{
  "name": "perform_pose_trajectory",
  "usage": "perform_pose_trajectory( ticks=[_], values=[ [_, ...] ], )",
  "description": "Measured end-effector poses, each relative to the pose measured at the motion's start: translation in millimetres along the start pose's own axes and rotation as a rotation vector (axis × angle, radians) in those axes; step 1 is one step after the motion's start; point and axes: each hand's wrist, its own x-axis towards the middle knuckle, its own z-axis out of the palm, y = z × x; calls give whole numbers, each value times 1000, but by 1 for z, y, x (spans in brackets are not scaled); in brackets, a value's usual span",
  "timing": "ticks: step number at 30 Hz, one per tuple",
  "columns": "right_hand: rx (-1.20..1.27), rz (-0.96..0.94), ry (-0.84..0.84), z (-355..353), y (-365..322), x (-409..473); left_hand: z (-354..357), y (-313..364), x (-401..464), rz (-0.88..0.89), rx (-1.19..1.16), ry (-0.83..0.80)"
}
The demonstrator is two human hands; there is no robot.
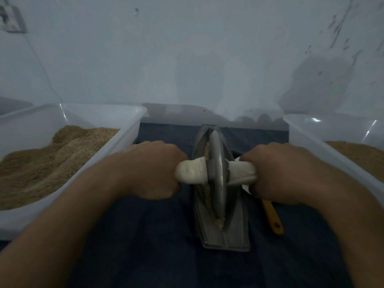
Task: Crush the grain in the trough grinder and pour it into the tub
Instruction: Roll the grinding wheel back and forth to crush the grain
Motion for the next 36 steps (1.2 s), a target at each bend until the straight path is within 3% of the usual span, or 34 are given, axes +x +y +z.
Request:
perform_pose_trajectory(
  ticks=[3,7,10,13,17,19,22,26,29,31,36],
  values=[
    [-2,43,46,6,-1,9,7,3,6,-34,66,95],
    [-67,200,307,34,-3,40,33,6,34,-140,288,527],
    [-124,239,455,49,-4,49,41,5,48,-168,357,658],
    [-108,163,388,41,2,42,36,3,43,-131,272,536],
    [9,19,17,9,6,14,12,0,14,-66,129,180],
    [39,6,-21,2,2,3,3,1,2,-35,98,81],
    [-14,28,86,5,-3,9,9,5,6,-46,89,124],
    [-94,161,297,25,-9,35,30,10,32,-174,185,433],
    [-147,157,407,37,-9,43,38,9,42,-187,220,534],
    [-122,122,388,35,-4,39,35,8,41,-163,206,493],
    [23,-8,68,10,6,10,11,5,13,-36,129,170]
  ],
)
